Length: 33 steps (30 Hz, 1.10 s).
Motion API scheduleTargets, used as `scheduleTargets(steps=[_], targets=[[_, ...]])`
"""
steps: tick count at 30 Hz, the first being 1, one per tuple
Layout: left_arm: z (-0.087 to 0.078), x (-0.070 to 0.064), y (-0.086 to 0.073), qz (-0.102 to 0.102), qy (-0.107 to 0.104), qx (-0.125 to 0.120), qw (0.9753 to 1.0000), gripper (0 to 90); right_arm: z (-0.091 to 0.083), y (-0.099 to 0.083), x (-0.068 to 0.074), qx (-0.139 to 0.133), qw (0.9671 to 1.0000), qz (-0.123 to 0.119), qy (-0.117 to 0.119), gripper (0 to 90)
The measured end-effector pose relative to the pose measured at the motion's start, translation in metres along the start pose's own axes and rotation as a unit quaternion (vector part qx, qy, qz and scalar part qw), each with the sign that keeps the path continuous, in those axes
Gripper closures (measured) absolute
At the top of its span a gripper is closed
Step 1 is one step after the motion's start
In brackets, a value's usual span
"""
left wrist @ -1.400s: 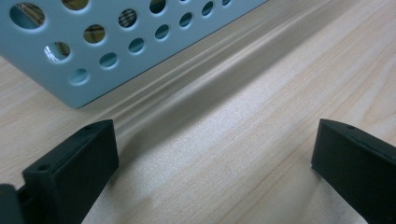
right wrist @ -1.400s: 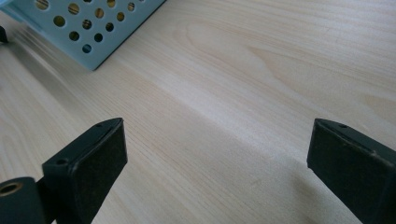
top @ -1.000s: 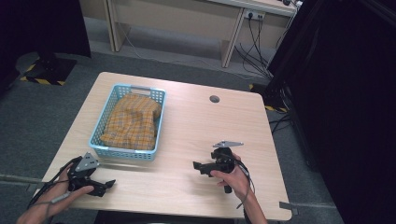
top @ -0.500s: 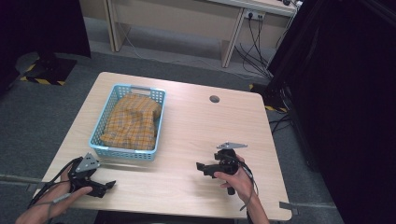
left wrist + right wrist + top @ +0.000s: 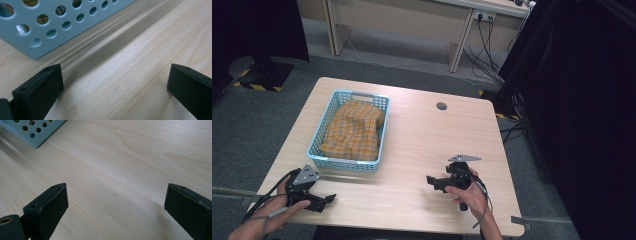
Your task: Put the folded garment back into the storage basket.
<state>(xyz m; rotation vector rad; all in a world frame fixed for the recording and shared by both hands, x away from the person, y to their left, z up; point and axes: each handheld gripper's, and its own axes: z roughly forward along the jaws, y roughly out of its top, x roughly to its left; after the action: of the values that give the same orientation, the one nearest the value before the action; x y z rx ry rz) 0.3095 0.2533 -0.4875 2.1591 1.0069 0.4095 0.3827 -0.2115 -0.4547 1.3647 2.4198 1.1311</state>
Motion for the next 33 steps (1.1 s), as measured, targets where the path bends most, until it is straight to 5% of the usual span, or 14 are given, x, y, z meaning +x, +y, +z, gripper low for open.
scheduleTargets(steps=[33], targets=[[0.0,-0.001,0.0,0.007,-0.008,0.0,0.9999,0.0,-0.014,-0.025,-0.002,0.009,0.9999,-0.007,-0.013,5.8]])
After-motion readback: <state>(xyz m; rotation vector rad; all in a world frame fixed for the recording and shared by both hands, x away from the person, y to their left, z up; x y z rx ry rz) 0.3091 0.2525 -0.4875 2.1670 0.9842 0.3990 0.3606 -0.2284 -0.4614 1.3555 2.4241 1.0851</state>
